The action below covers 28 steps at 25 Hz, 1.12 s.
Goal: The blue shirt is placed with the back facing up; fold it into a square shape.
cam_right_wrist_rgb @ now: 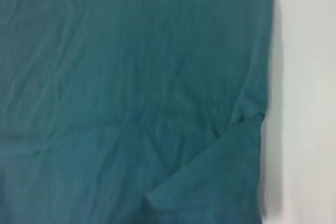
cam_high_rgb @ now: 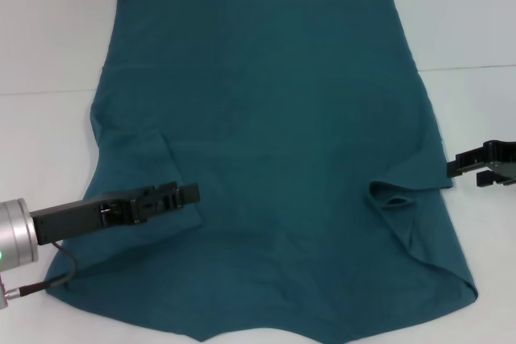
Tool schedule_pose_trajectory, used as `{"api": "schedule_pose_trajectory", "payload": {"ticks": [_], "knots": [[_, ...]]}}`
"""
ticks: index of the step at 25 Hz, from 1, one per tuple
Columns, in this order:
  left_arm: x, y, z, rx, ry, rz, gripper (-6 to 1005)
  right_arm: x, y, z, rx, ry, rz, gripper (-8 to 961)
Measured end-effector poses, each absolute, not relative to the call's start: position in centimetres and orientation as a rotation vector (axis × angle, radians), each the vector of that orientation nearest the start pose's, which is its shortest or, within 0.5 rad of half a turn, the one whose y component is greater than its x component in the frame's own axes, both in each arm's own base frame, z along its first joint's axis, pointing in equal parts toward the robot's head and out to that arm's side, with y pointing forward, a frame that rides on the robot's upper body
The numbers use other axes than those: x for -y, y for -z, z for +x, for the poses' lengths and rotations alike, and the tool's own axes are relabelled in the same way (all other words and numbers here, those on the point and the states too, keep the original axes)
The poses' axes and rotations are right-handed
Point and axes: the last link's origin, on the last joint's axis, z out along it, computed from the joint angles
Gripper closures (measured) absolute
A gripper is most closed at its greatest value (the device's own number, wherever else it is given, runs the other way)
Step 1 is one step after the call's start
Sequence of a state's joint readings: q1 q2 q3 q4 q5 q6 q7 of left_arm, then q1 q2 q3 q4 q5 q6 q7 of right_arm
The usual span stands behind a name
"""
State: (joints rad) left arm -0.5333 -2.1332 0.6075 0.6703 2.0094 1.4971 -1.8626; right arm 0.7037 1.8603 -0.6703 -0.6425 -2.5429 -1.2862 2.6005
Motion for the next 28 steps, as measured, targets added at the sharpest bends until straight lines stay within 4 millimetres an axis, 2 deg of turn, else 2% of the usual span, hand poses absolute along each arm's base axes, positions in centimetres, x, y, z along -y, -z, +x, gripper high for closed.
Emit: {"api": "schedule_pose_trajectory", "payload": {"ticks": [4, 14, 28], "knots": [[-33.6, 0.9, -25.9, 1.336, 0.874, -2.473, 370, -40.2, -8.6, 32.2, -1.782, -0.122, -1.905, 279], [-33.7, 0.8, -25.9, 1.332, 0.872, -2.474, 370, -41.2, -6.5, 31.7, -1.723, -0.163, -1.883, 280], [-33.8, 0.7, -26.1, 1.331, 0.865, -2.464, 370, -41.3, -4.7, 31.7, -1.707, -0.139, -1.881, 280]]}}
